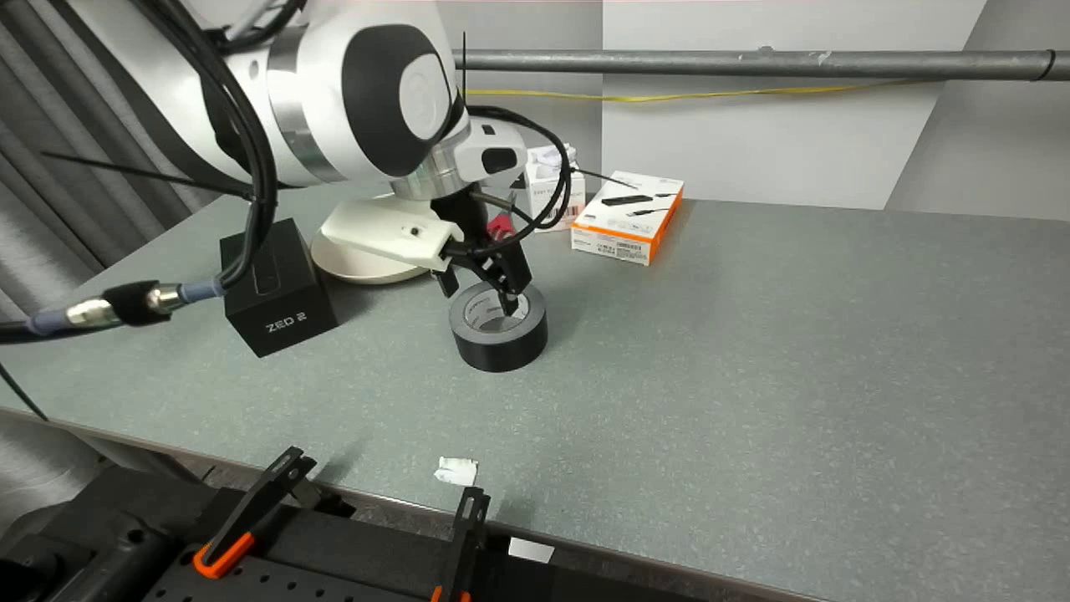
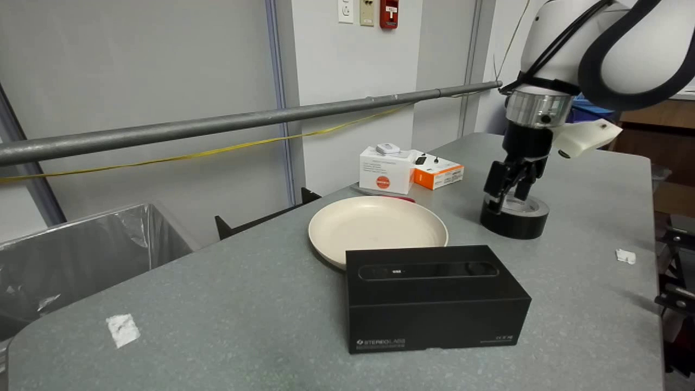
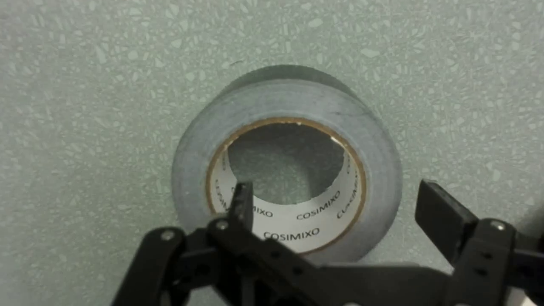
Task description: Put the black masking tape on to the plate.
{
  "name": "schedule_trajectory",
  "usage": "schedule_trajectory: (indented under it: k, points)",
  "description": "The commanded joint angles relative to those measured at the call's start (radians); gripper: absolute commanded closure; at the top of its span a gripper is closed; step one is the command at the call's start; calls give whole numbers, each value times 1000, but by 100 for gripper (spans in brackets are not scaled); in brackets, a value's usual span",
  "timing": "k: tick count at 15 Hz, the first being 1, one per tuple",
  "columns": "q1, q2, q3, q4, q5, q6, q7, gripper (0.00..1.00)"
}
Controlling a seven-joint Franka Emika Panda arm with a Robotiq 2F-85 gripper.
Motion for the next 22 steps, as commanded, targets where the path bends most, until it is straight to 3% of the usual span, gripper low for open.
schedule_trajectory:
  k: [1,5,10,16,19,20,21,22]
  points:
    - [89,109,-54,77,24,20,48,28]
    - [134,136,-61,93,59,11,40,58]
    - [196,48,-81,38,47,11,38,96]
    - [296,-114,-121,1,-52,27,72,94]
    - [282,-146,-85,30,-91,12,90,94]
    - [251,-155,-42,31,-50,-18,55,94]
    - [239,-119,-43,40,-63,-4,58,74]
    - [234,-127,-32,39,-62,-5,57,74]
